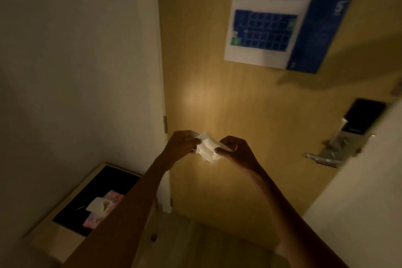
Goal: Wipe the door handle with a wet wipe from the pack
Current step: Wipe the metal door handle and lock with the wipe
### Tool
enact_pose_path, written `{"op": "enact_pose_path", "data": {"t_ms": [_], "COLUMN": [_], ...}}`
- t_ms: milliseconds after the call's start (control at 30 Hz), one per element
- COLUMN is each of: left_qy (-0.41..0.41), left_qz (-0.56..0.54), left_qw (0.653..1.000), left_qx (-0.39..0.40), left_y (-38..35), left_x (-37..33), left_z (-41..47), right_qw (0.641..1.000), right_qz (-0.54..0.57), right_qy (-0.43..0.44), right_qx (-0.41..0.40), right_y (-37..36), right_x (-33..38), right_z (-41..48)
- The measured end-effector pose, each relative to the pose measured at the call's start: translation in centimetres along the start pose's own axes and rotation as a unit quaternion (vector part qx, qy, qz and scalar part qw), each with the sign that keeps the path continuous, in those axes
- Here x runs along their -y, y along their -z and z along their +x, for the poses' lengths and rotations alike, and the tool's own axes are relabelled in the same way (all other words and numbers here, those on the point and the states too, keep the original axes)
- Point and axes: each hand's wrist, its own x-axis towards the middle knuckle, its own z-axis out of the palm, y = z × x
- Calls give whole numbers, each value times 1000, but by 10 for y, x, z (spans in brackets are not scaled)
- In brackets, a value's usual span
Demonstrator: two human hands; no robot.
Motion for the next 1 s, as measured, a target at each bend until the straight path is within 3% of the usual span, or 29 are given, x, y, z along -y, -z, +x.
{"op": "enact_pose_path", "data": {"t_ms": [333, 500, 667, 1000], "left_qy": [-47, -63, -78, -113], "left_qz": [35, 54, 51, 22], "left_qw": [994, 987, 983, 978], "left_qx": [92, 138, 159, 173], "left_y": [-137, -182, -213, -235], "left_x": [-27, -44, -57, -46], "left_z": [-36, -36, -36, -37], "right_qw": [998, 994, 991, 977], "right_qz": [-36, -36, -35, -82], "right_qy": [-34, -22, 4, -35], "right_qx": [-43, -102, -132, -194], "right_y": [125, 168, 202, 220], "right_x": [-41, -52, -61, -80], "right_z": [-103, -130, -141, -141]}}
